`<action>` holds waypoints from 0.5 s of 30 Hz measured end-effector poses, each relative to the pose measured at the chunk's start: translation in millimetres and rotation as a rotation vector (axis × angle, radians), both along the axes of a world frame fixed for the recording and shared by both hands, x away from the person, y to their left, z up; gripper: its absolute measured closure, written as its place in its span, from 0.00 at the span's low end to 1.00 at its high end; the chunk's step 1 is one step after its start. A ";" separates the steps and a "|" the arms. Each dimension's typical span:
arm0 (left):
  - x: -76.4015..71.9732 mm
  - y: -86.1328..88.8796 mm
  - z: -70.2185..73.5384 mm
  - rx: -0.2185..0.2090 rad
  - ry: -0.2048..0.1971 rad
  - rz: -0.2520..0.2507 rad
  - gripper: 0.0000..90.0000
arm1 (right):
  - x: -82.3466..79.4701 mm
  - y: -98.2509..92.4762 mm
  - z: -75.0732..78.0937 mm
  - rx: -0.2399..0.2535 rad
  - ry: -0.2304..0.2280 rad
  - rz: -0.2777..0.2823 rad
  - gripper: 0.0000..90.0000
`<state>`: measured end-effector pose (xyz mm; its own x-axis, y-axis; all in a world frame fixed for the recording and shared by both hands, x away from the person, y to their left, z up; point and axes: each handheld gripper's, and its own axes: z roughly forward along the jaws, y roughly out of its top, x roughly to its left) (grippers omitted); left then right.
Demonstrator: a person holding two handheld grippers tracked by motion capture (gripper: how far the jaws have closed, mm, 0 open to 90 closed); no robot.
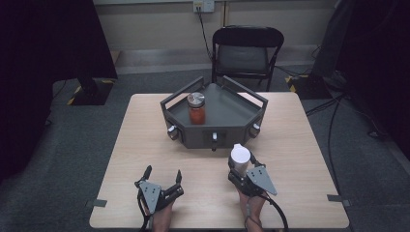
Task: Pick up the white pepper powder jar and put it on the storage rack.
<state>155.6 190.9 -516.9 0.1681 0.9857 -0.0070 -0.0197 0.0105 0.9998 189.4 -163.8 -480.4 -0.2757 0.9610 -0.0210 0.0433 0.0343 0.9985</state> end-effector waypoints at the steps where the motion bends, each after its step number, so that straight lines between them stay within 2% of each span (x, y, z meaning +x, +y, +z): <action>1: 0.0 0.0 0.0 0.000 0.000 0.000 0.00 | -0.5 1.4 -0.1 0.000 -0.001 -0.006 0.33; 8: 0.0 0.0 0.0 0.000 0.000 0.000 0.00 | 0.6 -2.5 5.2 0.024 0.025 -0.004 0.33; 15: 0.0 0.0 0.0 0.000 0.000 0.000 0.00 | -0.2 -5.6 10.3 0.012 0.033 0.013 0.33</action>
<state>155.6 190.9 -516.9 0.1682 0.9857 -0.0070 -0.0198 0.0105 0.9997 189.2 -169.4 -470.1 -0.2886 0.9574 -0.0005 0.0757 0.0233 0.9969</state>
